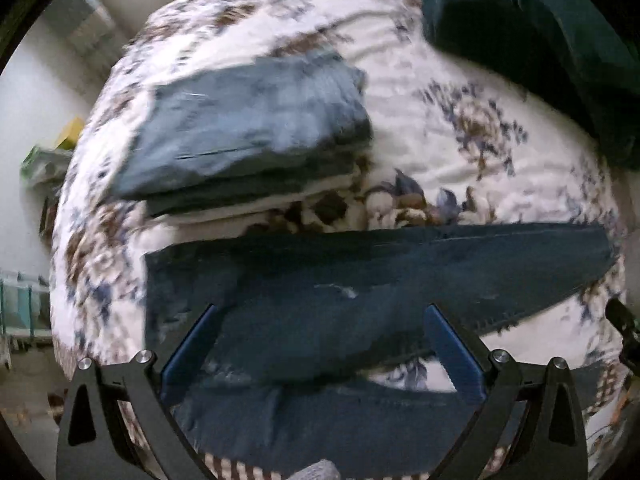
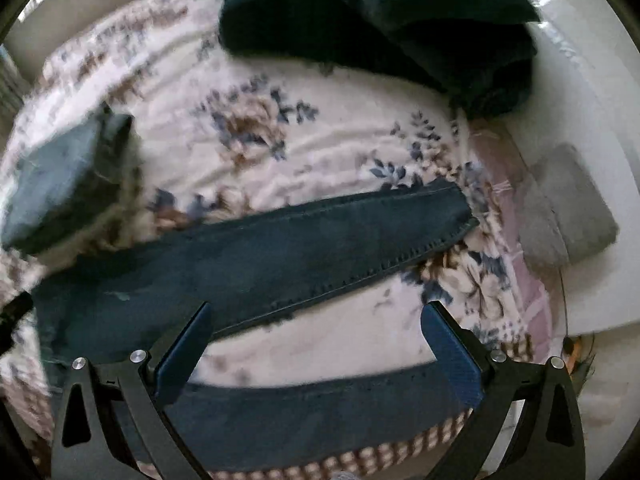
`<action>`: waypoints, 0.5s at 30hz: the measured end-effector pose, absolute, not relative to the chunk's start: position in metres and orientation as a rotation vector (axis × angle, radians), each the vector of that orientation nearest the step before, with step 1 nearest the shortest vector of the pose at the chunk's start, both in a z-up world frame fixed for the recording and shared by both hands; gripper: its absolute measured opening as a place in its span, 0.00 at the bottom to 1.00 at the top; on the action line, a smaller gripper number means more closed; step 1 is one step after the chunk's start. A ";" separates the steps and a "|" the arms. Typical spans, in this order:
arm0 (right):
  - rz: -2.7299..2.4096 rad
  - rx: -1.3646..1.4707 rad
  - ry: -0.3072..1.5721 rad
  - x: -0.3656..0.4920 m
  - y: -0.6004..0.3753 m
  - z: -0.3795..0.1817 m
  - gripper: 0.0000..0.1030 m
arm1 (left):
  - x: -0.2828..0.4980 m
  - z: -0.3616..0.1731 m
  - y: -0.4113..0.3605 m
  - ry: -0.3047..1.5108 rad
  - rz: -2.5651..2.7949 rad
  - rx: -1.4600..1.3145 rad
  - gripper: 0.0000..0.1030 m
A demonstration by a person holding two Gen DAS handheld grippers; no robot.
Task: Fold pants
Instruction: 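Grasp the jeans leg hems with the left and right grippers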
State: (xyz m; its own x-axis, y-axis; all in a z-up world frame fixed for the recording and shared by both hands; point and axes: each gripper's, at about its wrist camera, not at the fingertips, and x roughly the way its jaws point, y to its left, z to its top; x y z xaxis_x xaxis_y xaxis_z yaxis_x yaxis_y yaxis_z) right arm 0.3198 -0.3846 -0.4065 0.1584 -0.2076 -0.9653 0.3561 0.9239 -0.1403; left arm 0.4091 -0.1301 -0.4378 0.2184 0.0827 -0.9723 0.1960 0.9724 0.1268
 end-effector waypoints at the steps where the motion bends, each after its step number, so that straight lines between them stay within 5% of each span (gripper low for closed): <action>1: -0.387 0.108 1.381 0.327 -0.391 -0.427 1.00 | 0.415 -0.454 -0.137 1.354 -0.082 0.279 1.00; 15: -0.078 -0.445 1.639 0.441 -0.436 -0.629 1.00 | 0.468 -0.614 -0.201 1.494 -0.175 0.670 1.00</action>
State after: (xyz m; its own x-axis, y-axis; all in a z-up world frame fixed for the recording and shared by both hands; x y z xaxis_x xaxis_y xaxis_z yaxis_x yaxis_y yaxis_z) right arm 0.4407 -0.4359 -0.6291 -0.0517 -0.3304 -0.9424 -0.2393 0.9203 -0.3095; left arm 0.4682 -0.2006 -0.6143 0.1027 0.2911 -0.9512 0.5033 0.8096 0.3021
